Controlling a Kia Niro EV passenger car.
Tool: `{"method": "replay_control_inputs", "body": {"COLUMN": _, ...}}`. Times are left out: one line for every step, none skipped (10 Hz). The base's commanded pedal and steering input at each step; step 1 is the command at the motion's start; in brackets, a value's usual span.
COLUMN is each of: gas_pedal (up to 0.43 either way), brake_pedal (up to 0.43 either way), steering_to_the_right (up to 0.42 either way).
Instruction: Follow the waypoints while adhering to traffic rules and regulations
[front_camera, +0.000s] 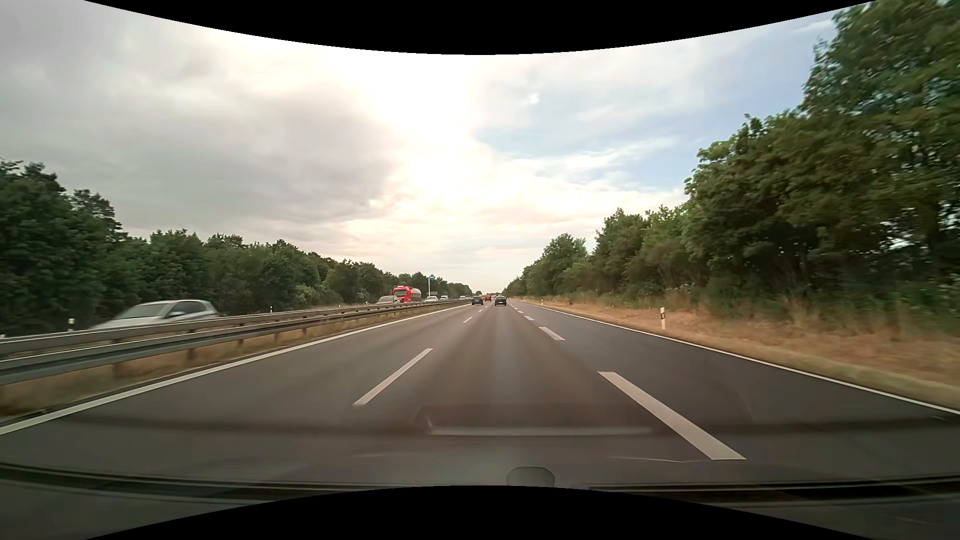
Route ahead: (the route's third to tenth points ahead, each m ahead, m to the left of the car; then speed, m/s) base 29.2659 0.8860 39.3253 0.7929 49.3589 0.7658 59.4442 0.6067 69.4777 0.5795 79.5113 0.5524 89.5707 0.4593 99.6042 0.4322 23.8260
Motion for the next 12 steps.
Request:
{"method": "replay_control_inputs", "body": {"gas_pedal": 0.248, "brake_pedal": 0.000, "steering_to_the_right": 0.001}}
{"method": "replay_control_inputs", "body": {"gas_pedal": 0.260, "brake_pedal": 0.000, "steering_to_the_right": 0.000}}
{"method": "replay_control_inputs", "body": {"gas_pedal": 0.268, "brake_pedal": 0.000, "steering_to_the_right": 0.000}}
{"method": "replay_control_inputs", "body": {"gas_pedal": 0.280, "brake_pedal": 0.000, "steering_to_the_right": 0.000}}
{"method": "replay_control_inputs", "body": {"gas_pedal": 0.280, "brake_pedal": 0.000, "steering_to_the_right": 0.000}}
{"method": "replay_control_inputs", "body": {"gas_pedal": 0.287, "brake_pedal": 0.000, "steering_to_the_right": 0.000}}
{"method": "replay_control_inputs", "body": {"gas_pedal": 0.287, "brake_pedal": 0.000, "steering_to_the_right": 0.000}}
{"method": "replay_control_inputs", "body": {"gas_pedal": 0.311, "brake_pedal": 0.000, "steering_to_the_right": -0.001}}
{"method": "replay_control_inputs", "body": {"gas_pedal": 0.319, "brake_pedal": 0.000, "steering_to_the_right": -0.001}}
{"method": "replay_control_inputs", "body": {"gas_pedal": 0.319, "brake_pedal": 0.000, "steering_to_the_right": -0.001}}
{"method": "replay_control_inputs", "body": {"gas_pedal": 0.319, "brake_pedal": 0.000, "steering_to_the_right": -0.002}}
{"method": "replay_control_inputs", "body": {"gas_pedal": 0.319, "brake_pedal": 0.000, "steering_to_the_right": -0.002}}
